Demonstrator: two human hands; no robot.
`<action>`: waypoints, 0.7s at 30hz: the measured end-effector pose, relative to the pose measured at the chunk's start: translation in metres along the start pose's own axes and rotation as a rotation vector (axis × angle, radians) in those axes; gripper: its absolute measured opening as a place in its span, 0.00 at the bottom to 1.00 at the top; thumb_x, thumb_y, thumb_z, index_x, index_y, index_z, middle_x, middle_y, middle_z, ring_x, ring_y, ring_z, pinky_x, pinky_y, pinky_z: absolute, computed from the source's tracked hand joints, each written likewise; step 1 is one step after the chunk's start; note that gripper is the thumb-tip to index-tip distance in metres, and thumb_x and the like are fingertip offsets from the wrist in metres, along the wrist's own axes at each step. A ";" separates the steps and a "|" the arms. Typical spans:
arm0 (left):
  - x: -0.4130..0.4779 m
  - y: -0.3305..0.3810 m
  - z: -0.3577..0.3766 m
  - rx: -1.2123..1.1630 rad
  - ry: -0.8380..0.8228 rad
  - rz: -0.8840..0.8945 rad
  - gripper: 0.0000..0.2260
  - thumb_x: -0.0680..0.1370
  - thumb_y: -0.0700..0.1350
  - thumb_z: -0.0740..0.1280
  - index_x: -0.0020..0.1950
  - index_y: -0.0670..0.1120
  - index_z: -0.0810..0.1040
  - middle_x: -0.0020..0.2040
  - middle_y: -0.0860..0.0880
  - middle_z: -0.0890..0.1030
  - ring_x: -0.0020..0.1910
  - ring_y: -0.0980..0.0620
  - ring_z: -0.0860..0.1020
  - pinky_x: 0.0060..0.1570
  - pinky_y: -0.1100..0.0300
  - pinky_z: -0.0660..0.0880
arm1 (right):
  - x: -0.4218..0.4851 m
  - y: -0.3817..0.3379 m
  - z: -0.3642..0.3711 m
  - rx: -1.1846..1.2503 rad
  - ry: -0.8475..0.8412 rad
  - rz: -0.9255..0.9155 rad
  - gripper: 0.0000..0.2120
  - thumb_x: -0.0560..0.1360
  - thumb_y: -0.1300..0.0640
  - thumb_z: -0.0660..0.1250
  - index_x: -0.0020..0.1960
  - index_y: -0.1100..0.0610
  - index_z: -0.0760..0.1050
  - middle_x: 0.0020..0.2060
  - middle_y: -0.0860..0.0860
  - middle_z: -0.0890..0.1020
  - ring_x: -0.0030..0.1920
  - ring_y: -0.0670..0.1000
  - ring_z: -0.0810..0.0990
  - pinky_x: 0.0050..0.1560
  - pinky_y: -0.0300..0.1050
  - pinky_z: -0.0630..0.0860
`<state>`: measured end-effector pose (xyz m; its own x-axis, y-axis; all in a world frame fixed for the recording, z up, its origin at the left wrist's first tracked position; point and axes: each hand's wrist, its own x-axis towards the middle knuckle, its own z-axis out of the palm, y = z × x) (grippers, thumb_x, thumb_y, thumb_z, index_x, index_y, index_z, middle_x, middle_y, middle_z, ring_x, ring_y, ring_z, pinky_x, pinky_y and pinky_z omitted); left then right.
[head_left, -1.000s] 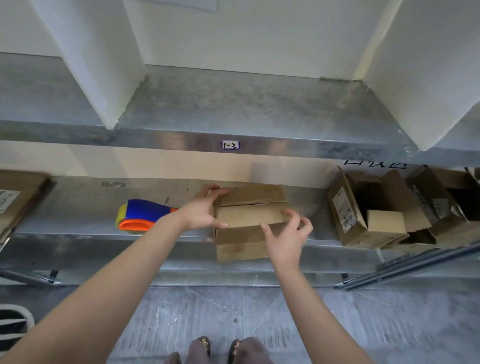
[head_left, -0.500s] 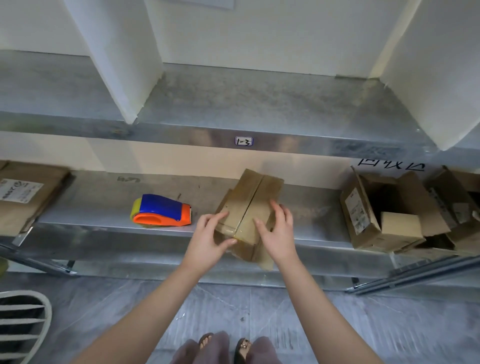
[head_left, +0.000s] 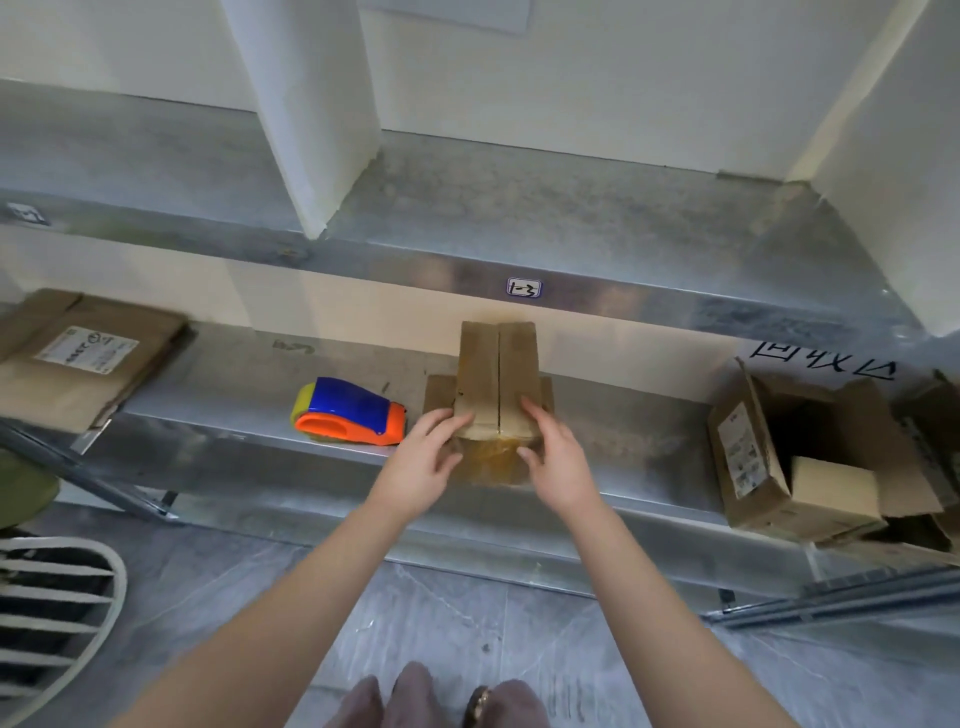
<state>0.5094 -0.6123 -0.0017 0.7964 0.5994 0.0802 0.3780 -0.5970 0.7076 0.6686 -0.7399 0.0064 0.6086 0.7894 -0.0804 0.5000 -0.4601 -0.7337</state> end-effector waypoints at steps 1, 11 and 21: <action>0.003 0.000 -0.006 0.051 -0.054 -0.006 0.23 0.79 0.42 0.65 0.74 0.54 0.66 0.73 0.50 0.65 0.71 0.51 0.66 0.69 0.60 0.63 | 0.001 0.000 0.000 -0.043 0.005 0.005 0.31 0.78 0.60 0.67 0.76 0.43 0.60 0.75 0.55 0.64 0.73 0.58 0.65 0.73 0.51 0.63; -0.002 -0.050 -0.090 0.707 -0.030 0.296 0.26 0.77 0.59 0.56 0.72 0.49 0.69 0.67 0.48 0.75 0.69 0.45 0.70 0.71 0.49 0.62 | -0.052 -0.052 0.017 -0.351 0.242 -0.302 0.23 0.78 0.44 0.57 0.69 0.50 0.72 0.69 0.51 0.73 0.73 0.54 0.63 0.72 0.51 0.63; 0.017 -0.131 -0.147 0.798 -0.142 0.385 0.30 0.70 0.56 0.73 0.68 0.44 0.74 0.64 0.46 0.78 0.64 0.43 0.75 0.66 0.48 0.67 | 0.010 -0.115 0.155 -0.346 0.081 -0.250 0.25 0.75 0.52 0.65 0.71 0.53 0.70 0.68 0.54 0.74 0.71 0.58 0.66 0.71 0.61 0.64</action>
<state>0.4046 -0.4455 0.0103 0.9665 0.2416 0.0863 0.2466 -0.9677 -0.0529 0.5216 -0.6164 -0.0147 0.4821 0.8658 0.1341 0.8068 -0.3791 -0.4531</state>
